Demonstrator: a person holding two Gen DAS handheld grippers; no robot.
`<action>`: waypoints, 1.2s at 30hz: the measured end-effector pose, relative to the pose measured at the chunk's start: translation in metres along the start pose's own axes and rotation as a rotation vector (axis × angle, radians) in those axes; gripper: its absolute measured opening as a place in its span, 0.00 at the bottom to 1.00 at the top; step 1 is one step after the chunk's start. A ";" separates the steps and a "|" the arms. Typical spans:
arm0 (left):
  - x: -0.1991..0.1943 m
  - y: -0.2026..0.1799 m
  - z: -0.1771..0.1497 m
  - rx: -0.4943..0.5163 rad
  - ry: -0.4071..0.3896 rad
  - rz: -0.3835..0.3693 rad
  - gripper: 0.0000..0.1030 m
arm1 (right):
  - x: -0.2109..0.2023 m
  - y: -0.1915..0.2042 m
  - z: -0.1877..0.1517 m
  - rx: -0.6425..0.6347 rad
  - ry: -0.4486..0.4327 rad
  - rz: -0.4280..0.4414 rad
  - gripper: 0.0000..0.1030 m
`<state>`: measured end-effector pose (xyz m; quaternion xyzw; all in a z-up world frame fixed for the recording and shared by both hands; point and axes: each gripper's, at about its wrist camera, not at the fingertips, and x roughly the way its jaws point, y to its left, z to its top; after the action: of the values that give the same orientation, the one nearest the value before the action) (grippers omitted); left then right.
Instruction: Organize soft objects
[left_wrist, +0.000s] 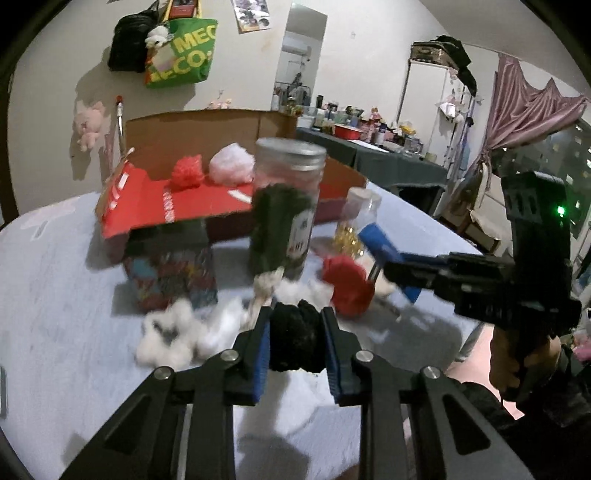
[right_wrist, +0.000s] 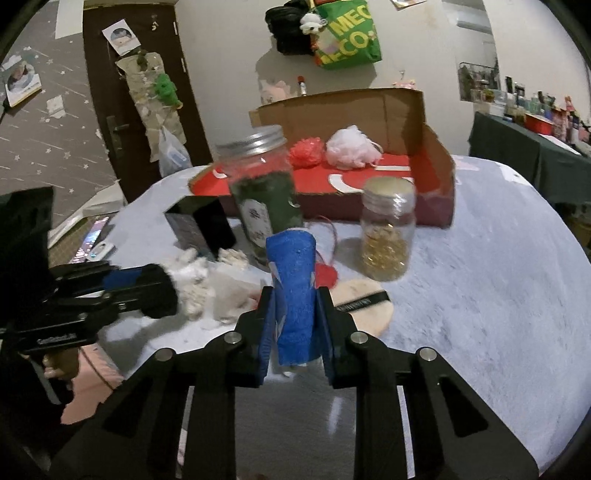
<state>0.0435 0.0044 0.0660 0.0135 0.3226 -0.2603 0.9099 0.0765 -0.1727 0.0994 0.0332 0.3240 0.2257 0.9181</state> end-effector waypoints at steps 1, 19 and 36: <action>0.003 -0.001 0.005 0.005 0.000 -0.009 0.26 | 0.003 0.002 0.003 -0.008 0.008 0.003 0.20; 0.029 -0.002 0.028 0.007 0.061 -0.021 0.26 | 0.025 -0.003 0.011 0.006 0.085 0.013 0.20; 0.023 0.015 0.051 0.006 0.152 0.066 0.26 | 0.017 -0.029 0.019 -0.022 0.126 -0.100 0.20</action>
<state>0.0953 -0.0031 0.0906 0.0468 0.3892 -0.2294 0.8909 0.1111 -0.1895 0.0987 -0.0076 0.3801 0.1847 0.9063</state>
